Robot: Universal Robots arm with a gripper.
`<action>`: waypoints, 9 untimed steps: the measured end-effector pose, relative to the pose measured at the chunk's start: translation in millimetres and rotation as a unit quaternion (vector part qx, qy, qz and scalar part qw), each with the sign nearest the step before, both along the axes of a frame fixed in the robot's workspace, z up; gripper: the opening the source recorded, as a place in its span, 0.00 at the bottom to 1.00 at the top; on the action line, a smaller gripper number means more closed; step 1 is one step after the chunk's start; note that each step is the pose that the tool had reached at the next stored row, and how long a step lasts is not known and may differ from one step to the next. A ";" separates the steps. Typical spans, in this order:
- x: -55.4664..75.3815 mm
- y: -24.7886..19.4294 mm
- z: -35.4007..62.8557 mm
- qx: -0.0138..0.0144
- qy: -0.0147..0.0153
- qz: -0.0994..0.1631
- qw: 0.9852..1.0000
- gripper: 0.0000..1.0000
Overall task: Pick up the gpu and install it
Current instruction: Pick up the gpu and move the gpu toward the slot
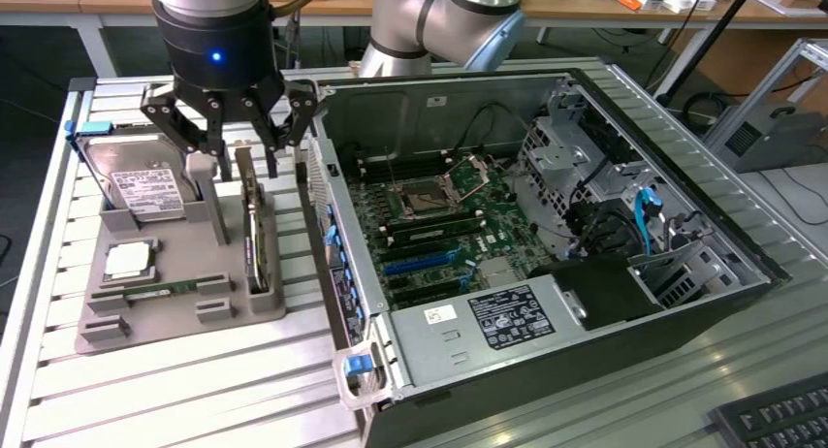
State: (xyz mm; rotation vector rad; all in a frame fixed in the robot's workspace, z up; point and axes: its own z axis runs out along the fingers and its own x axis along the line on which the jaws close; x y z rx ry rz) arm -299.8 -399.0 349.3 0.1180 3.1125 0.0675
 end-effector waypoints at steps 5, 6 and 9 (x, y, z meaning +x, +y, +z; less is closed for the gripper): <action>0.0 0.0 -1.9 0.000 0.000 0.000 1.000 0.48; 0.0 0.0 -2.5 0.000 0.000 0.000 1.000 0.48; 0.0 0.0 -4.5 0.000 0.000 0.000 1.000 0.48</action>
